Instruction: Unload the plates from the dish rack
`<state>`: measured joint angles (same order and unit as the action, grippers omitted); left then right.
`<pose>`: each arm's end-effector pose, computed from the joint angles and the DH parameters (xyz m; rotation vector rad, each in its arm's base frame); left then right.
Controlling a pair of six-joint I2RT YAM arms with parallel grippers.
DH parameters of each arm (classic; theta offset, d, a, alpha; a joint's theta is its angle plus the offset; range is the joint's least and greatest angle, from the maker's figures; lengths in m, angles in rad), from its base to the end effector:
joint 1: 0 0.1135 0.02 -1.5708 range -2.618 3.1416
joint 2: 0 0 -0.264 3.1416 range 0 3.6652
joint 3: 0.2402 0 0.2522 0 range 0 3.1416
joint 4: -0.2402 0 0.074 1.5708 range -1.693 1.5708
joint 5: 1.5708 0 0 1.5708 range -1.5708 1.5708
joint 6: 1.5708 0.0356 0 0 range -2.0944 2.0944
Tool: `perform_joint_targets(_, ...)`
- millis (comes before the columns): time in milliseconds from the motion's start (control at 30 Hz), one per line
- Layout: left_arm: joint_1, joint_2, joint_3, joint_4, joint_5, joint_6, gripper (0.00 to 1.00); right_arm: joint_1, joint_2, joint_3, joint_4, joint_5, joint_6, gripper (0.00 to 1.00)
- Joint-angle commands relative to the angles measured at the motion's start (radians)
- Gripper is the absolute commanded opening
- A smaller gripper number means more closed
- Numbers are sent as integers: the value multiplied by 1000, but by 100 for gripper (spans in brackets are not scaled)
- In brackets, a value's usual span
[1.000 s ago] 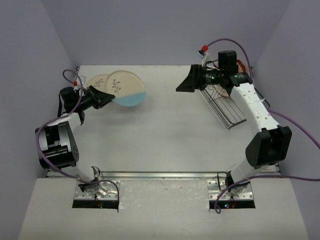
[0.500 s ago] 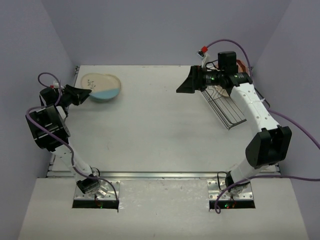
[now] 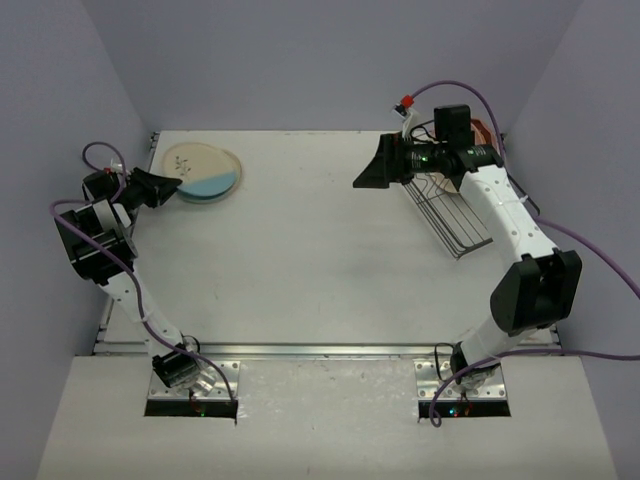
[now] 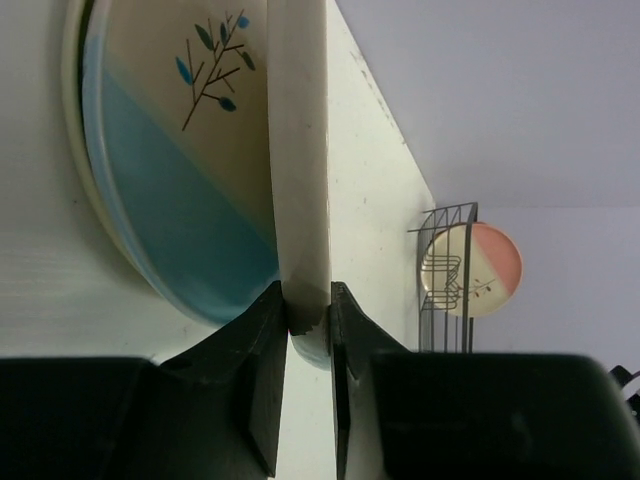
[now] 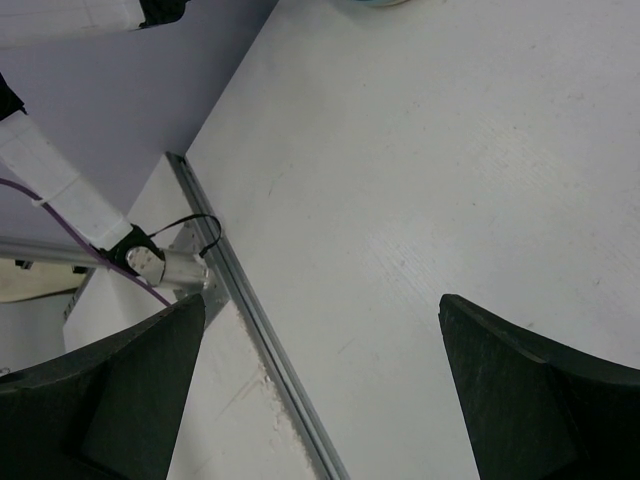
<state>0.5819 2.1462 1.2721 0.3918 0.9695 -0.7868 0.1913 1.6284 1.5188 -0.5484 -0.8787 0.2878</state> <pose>0.3923 0.2229 0.1419 -0.7325 1.8567 -1.1140 0.3500 0.0957 0.3508 -0.3936 2.1814 1.2377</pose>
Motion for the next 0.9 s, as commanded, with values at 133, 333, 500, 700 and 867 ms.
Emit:
perform_joint_targets(133,-19,28,116,-203,-79,250,13,-1,10,31,4,13,-20,99)
perform_joint_targets(333,-52,12,149,-322,-180,378,35,-1,17,40,-14,30,-35,99)
perform_joint_targets(500,-70,-37,156,-378,-280,446,53,-1,16,46,-33,47,-48,99)
perform_joint_targets(700,-148,-119,195,-515,-517,599,70,0,2,44,-68,117,-96,99)
perform_joint_targets(867,-232,-175,214,-590,-730,708,87,-1,-1,31,-78,164,-124,99)
